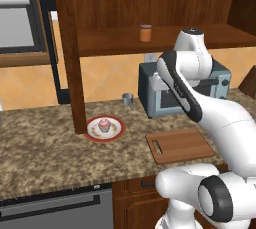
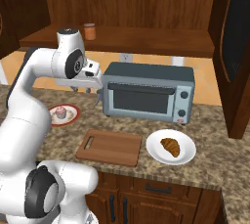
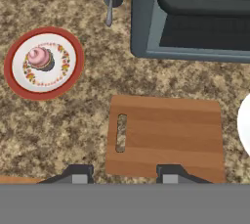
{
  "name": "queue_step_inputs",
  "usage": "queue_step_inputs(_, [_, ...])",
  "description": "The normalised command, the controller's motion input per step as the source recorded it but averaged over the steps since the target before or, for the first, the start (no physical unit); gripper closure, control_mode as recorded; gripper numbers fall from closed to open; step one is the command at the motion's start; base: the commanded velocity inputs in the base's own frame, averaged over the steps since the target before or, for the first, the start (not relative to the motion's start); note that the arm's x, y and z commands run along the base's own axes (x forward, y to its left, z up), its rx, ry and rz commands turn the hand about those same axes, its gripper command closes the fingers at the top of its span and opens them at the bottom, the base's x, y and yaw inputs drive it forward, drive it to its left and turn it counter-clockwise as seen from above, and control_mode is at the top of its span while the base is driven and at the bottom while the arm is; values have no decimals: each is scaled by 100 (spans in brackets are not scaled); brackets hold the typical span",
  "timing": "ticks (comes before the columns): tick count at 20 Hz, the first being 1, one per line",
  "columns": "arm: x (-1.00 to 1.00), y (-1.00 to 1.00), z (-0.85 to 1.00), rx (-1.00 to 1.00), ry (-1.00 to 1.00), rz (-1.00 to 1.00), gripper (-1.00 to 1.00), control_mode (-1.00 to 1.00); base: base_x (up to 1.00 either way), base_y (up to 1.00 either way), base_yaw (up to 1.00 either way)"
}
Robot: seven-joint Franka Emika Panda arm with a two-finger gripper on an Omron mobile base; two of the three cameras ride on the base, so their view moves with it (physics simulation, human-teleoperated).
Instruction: From the different types of pastries on the counter, select a croissant and place it on the cutting board. Then retrieve a jar of jam from the cabinet and place it alongside the croissant on the cutting board.
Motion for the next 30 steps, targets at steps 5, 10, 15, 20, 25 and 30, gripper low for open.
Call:
queue_step_inputs(5, [-53, -65, -15, 0, -23, 1, -100, -100, 0, 0, 0])
queue_step_inputs(10, [-88, -100, -49, 10, -6, 0, -100, -100, 0, 0, 0])
queue_step_inputs(15, [-19, -100, -32, 12, 12, -3, -100, -100, 0, 0, 0])
queue_step_inputs(20, [0, -100, -2, 10, 23, 0, -100, -100, 0, 0, 0])
queue_step_inputs(25, [26, -99, -1, 4, 30, 1, -100, -100, 0, 0, 0])
queue_step_inputs(30, [44, -55, -34, -2, 9, 15, -100, -100, 0, 0, 0])
